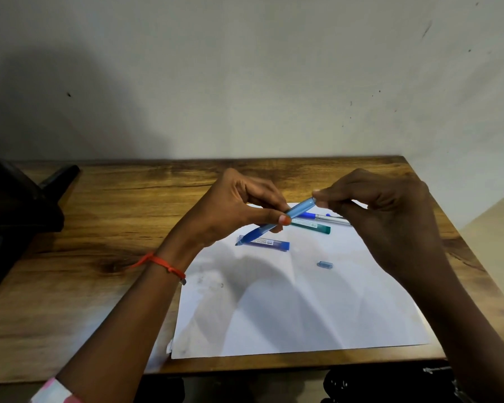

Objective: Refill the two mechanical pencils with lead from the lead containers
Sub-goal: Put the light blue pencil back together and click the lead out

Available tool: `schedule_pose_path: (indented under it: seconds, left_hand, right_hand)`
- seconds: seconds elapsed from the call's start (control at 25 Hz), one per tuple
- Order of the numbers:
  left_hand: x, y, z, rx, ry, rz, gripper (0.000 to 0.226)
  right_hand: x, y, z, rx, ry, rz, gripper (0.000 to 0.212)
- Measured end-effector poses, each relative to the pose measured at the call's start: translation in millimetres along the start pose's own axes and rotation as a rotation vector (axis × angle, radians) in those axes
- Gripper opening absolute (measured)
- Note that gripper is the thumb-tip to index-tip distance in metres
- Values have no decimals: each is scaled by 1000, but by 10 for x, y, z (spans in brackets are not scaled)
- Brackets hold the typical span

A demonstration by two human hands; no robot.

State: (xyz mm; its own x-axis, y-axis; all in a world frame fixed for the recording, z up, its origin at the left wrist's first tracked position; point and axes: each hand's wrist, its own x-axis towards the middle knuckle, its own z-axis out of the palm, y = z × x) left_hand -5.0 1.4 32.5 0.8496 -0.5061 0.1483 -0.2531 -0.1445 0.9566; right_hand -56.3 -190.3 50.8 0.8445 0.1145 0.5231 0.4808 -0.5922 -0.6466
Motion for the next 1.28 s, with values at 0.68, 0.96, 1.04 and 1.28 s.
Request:
schedule_pose_path:
  seconds: [0.68,0.96,1.04,1.28]
  left_hand:
    - [13,39,-1,-170,25,-32,12]
    - [21,42,17,-205,32,-14,13]
    - [24,41,41,-207,27,-17,16]
    - [33,35,71,-215,26,-12,15]
  right_hand:
    - [-53,301,94,-368,-747,386,6]
    - [68,89,-82,780,31,383,17]
    - [68,55,-54,837,98,340,22]
    - [46,52,-32,762,191,271,21]
